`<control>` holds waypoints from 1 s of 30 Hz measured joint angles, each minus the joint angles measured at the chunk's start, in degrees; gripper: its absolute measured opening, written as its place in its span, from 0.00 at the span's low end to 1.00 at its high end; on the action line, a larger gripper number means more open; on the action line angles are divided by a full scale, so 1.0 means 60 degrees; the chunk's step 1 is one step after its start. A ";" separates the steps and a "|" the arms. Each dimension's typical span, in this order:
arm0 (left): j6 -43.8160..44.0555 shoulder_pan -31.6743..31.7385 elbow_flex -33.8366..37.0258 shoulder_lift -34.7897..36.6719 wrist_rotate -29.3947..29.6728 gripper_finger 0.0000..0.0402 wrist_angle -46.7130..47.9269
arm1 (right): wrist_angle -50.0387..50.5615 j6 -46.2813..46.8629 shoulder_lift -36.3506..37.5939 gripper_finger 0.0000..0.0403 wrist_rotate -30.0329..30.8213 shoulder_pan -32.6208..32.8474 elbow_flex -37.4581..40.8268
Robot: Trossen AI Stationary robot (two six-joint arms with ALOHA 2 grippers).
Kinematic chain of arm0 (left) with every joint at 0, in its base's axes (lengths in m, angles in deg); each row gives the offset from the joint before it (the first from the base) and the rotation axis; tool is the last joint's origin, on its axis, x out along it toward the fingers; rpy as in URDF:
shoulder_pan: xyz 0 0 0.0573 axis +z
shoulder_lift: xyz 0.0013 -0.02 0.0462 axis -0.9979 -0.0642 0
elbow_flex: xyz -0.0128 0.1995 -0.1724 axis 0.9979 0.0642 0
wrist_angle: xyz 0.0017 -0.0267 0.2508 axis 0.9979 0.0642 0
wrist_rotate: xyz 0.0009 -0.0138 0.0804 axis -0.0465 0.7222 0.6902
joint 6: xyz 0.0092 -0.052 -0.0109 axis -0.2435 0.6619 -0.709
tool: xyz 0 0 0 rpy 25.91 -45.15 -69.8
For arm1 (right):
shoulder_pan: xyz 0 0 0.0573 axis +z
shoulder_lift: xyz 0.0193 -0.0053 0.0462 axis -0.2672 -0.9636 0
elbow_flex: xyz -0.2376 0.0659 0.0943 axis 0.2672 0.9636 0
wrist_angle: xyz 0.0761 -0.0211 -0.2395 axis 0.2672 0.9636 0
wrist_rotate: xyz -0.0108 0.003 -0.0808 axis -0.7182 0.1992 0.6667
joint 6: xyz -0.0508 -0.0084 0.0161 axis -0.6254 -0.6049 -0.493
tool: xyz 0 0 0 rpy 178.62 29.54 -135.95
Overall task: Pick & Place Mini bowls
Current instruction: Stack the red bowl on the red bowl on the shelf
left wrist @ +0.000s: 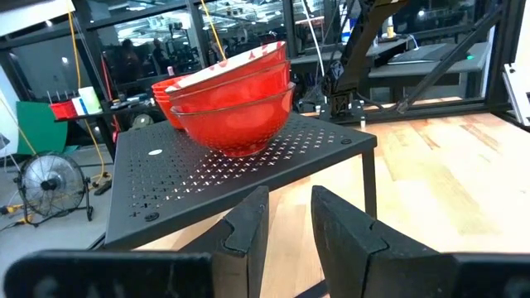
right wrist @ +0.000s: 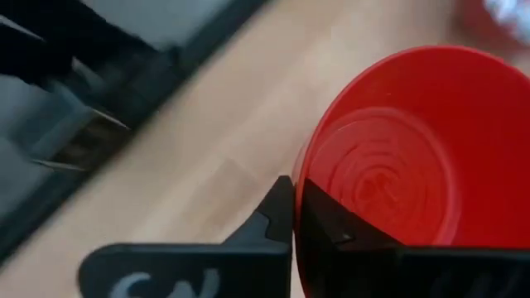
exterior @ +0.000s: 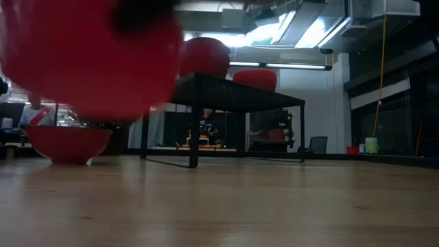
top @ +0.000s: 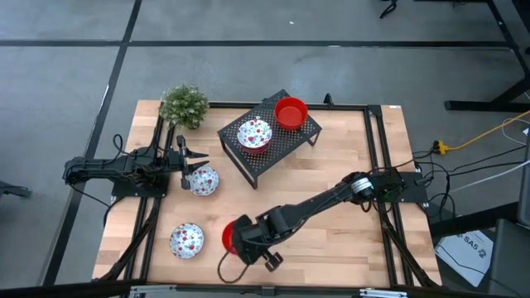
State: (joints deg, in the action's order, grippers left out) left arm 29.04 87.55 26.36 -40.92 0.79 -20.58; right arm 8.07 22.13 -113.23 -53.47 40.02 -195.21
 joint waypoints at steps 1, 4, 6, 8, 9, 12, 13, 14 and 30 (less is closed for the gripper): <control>0.0000 -0.0001 0.0001 0.0002 -0.0001 0.22 0.0000 | 0.0186 0.0030 0.0001 0.01 -0.0004 0.0063 -0.0369; 0.0000 -0.0002 0.0002 0.0000 -0.0003 0.22 -0.0003 | -0.0160 0.0053 0.0472 0.02 0.0015 0.0245 -0.0447; 0.0000 -0.0003 0.0000 0.0000 -0.0008 0.22 -0.0002 | -0.0251 0.0191 0.0853 0.02 0.0014 0.0299 -0.0320; 0.0000 0.0000 0.0001 0.0000 -0.0002 0.22 0.0000 | -0.0214 0.0401 0.1191 0.02 0.0054 0.0341 -0.0320; 0.0000 -0.0002 0.0003 0.0000 -0.0003 0.22 0.0000 | -0.0177 0.0569 0.1335 0.02 0.0101 0.0341 -0.0320; 0.0000 -0.0003 0.0000 0.0000 -0.0003 0.22 -0.0001 | -0.0131 0.0749 0.1704 0.02 0.0530 0.0334 -0.0320; 0.0000 -0.0003 0.0003 0.0000 -0.0003 0.22 0.0000 | -0.0082 0.0804 0.1814 0.02 0.0781 0.0334 -0.0320; 0.0000 0.0000 0.0002 0.0000 -0.0003 0.22 0.0000 | -0.0042 0.0867 0.1902 0.02 0.1040 0.0329 -0.0320; 0.0000 -0.0003 0.0000 0.0003 -0.0003 0.22 0.0000 | 0.0680 0.1178 0.3052 0.02 0.2811 0.0307 -0.0320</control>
State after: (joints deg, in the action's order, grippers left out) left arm 29.04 87.53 26.36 -40.90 0.77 -20.58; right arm 12.15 29.20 -94.91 -36.61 41.86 -197.13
